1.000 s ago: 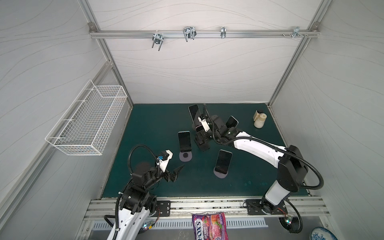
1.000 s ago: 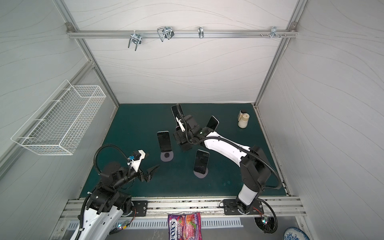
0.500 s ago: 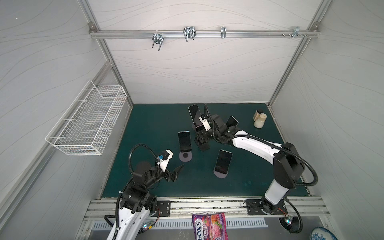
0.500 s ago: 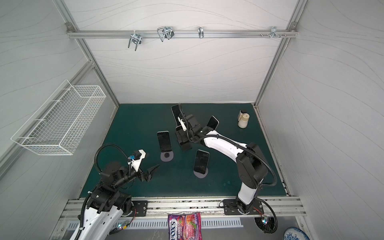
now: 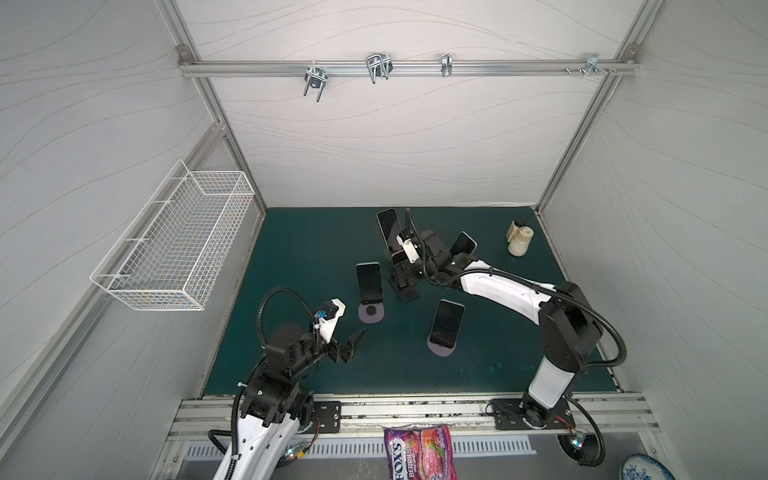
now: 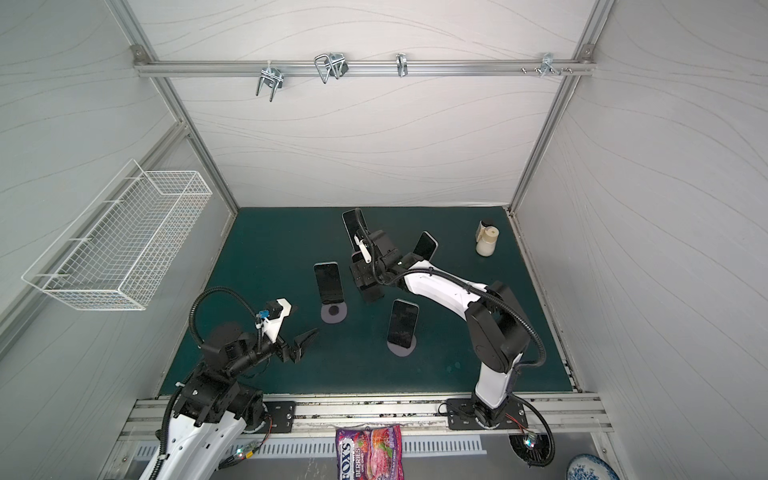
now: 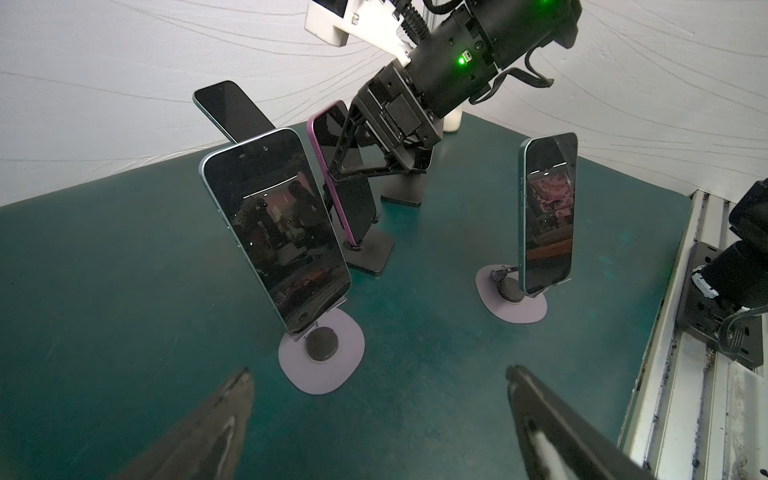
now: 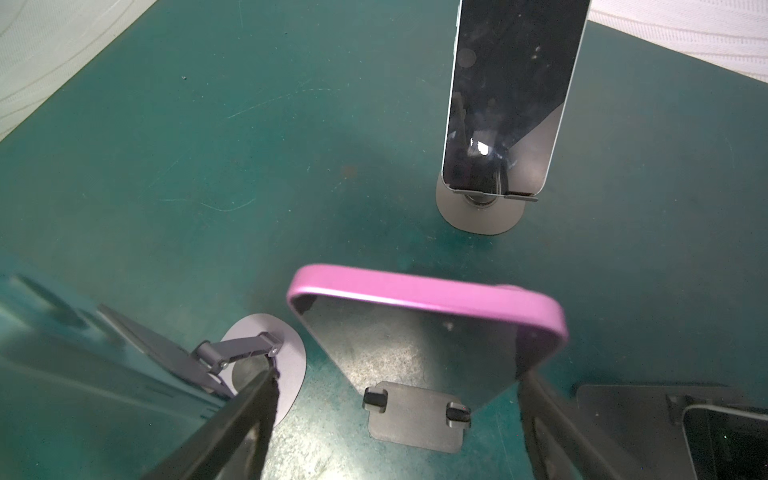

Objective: Remove the phone from the phone stand
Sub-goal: 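Lower the open right gripper over the pink-edged phone's top edge, then close the right gripper on the pink-edged phone's top edge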

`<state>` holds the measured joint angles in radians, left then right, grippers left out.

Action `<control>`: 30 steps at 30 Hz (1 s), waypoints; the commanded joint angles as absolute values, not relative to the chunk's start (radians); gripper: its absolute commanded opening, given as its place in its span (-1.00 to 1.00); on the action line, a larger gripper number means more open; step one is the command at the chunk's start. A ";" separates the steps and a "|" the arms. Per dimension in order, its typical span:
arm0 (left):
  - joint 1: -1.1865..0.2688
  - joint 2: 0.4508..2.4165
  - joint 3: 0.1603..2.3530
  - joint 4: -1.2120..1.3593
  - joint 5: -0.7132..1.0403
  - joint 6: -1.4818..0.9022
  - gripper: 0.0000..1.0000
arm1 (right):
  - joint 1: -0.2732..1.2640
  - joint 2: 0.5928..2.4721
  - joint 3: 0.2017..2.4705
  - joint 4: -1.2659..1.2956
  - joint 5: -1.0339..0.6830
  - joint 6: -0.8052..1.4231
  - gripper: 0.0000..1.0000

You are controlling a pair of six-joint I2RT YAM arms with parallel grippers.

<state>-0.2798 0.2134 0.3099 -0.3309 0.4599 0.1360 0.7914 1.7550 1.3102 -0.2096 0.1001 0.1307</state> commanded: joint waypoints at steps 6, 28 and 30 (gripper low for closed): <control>-0.285 0.213 0.311 -0.288 0.442 0.166 0.92 | 0.787 1.778 1.327 -0.163 0.146 0.124 0.82; -0.284 0.236 0.310 -0.286 0.460 0.170 0.92 | 0.788 1.851 1.362 -0.134 0.145 0.147 0.81; -0.284 0.238 0.310 -0.285 0.462 0.172 0.92 | 0.788 1.856 1.363 -0.131 0.152 0.146 0.80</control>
